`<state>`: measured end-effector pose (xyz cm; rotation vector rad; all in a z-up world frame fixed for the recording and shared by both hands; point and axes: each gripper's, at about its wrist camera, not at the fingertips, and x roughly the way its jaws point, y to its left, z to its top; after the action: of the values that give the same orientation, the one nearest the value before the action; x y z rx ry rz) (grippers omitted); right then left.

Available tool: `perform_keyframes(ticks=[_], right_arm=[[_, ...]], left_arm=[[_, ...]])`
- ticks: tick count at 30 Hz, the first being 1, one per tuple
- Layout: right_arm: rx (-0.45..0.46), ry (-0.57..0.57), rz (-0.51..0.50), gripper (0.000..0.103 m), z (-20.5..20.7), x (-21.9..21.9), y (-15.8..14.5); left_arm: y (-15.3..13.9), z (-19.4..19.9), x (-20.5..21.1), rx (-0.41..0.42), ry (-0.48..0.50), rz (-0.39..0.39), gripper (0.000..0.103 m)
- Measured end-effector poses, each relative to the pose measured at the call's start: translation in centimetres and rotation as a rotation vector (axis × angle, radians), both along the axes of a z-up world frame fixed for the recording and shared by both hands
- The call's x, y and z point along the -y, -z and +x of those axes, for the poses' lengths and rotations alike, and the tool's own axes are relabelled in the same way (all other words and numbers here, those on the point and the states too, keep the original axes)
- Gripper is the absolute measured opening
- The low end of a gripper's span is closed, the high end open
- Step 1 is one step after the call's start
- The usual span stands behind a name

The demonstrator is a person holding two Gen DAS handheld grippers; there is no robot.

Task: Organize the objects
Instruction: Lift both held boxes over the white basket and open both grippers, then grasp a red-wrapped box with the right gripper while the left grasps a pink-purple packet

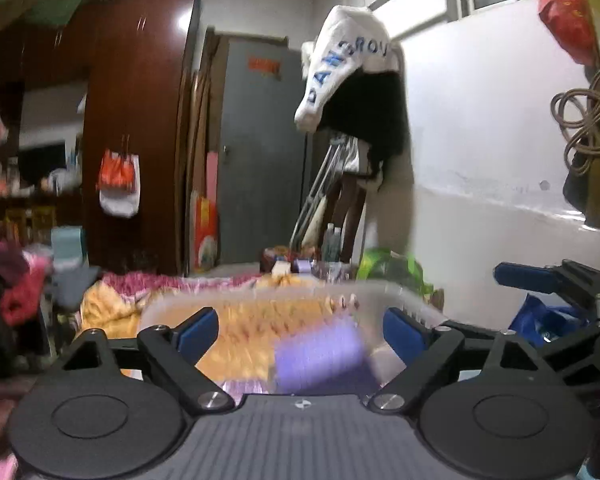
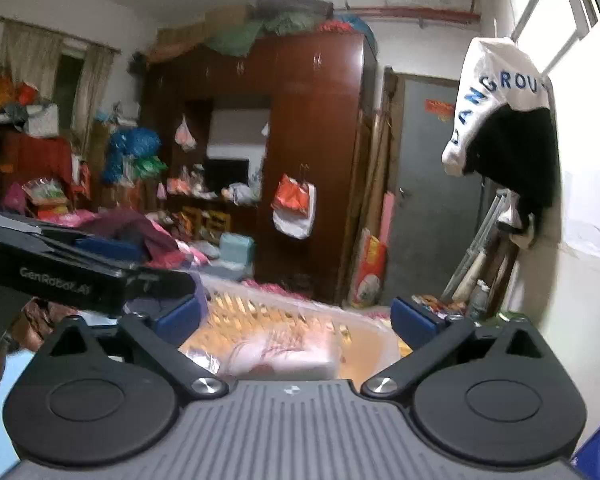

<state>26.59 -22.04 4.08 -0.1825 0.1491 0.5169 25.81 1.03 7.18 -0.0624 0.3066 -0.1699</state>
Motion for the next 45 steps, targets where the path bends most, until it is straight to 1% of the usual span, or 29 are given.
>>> perform_keyframes(ticks=[3, 5, 6, 8, 10, 11, 12, 14, 16, 17, 19, 20, 22, 24, 25, 26, 27, 28, 30, 34, 38, 41, 42, 43, 44, 45], right_arm=[[0.002, -0.030, 0.068, 0.103, -2.0, 1.9, 1.5], [-0.042, -0.051, 0.123, 0.103, -3.6, 3.5, 2.7], [-0.071, -0.068, 0.134, 0.103, -4.4, 3.8, 3.3], [-0.103, -0.071, 0.137, 0.103, -5.8, 4.7, 5.6], [-0.161, -0.029, 0.074, 0.103, -6.3, 5.0, 7.7], [-0.193, 0.008, 0.060, 0.103, -6.6, 5.4, 8.9], [-0.217, 0.028, 0.075, 0.103, -7.1, 5.9, 9.8], [-0.290, 0.024, 0.122, 0.103, -7.9, 7.0, 11.2], [-0.293, 0.055, 0.166, 0.103, -9.2, 7.6, 11.4], [-0.290, 0.073, 0.154, 0.103, -9.8, 7.5, 11.5], [-0.278, 0.093, 0.107, 0.103, -10.2, 7.1, 11.8], [-0.266, 0.129, 0.081, 0.103, -10.3, 6.9, 12.0], [-0.263, 0.146, 0.074, 0.103, -10.3, 7.3, 12.3], [-0.285, 0.141, 0.116, 0.103, -10.1, 8.2, 12.6], [-0.284, 0.145, 0.131, 0.103, -10.3, 8.6, 12.9], [-0.286, 0.154, 0.143, 0.103, -10.5, 9.0, 13.0], [-0.288, 0.152, 0.154, 0.103, -10.6, 9.1, 13.1], [-0.290, 0.140, 0.165, 0.103, -10.7, 9.2, 13.2], [-0.289, 0.113, 0.167, 0.103, -10.9, 8.8, 13.1], [-0.292, 0.053, 0.113, 0.103, -10.9, 6.3, 13.1], [-0.309, 0.041, 0.035, 0.103, -10.5, 3.8, 13.2], [-0.307, 0.060, 0.028, 0.103, -10.4, 3.4, 12.9], [-0.309, 0.065, 0.020, 0.100, -10.4, 3.3, 12.9], [-0.312, 0.072, 0.014, 0.093, -10.3, 3.3, 13.0], [-0.316, 0.077, 0.011, 0.089, -10.2, 3.2, 13.0], [-0.322, 0.078, 0.008, 0.079, -10.1, 3.2, 13.1]], left_arm=[[1.4, -2.8, -0.8, 0.053, -0.013, -0.015, 0.092], [2.0, -4.8, -1.2, 0.077, 0.002, -0.041, 0.092], [2.8, -6.0, -1.2, 0.075, 0.015, -0.051, 0.092], [4.3, -7.9, -0.9, 0.047, 0.031, -0.056, 0.092], [6.4, -10.3, 0.3, 0.010, 0.066, -0.046, 0.092], [7.3, -11.5, 0.8, 0.015, 0.082, -0.044, 0.092], [8.3, -12.7, 1.9, 0.020, 0.106, -0.037, 0.092], [9.5, -13.9, 3.6, 0.009, 0.150, -0.008, 0.092], [10.5, -14.5, 5.3, -0.001, 0.181, 0.033, 0.092], [10.9, -14.6, 6.0, 0.008, 0.173, 0.045, 0.091], [11.5, -14.3, 6.7, -0.003, 0.134, 0.087, 0.091], [11.8, -13.9, 6.8, -0.019, 0.132, 0.091, 0.091], [12.4, -13.6, 6.5, -0.054, 0.141, 0.065, 0.091], [13.0, -13.2, 6.7, -0.072, 0.122, 0.057, 0.083], [13.3, -13.0, 6.8, -0.080, 0.112, 0.069, 0.070], [13.6, -12.8, 6.7, -0.086, 0.111, 0.066, 0.053], [13.9, -12.8, 6.5, -0.094, 0.111, 0.053, 0.052], [14.0, -12.9, 6.2, -0.091, 0.113, 0.037, 0.052], [14.1, -13.5, 5.6, -0.074, 0.097, 0.035, 0.051], [14.3, -15.3, 4.0, -0.042, 0.052, 0.038, 0.051], [14.6, -16.0, 2.6, -0.041, 0.026, 0.022, 0.051], [14.6, -16.0, 2.2, -0.040, 0.029, 0.008, 0.051], [14.6, -16.0, 2.2, -0.039, 0.028, 0.008, 0.051], [14.6, -16.0, 2.3, -0.037, 0.028, 0.013, 0.051], [14.6, -16.0, 2.4, -0.034, 0.028, 0.018, 0.051], [14.6, -16.1, 2.4, -0.032, 0.028, 0.020, 0.051]])
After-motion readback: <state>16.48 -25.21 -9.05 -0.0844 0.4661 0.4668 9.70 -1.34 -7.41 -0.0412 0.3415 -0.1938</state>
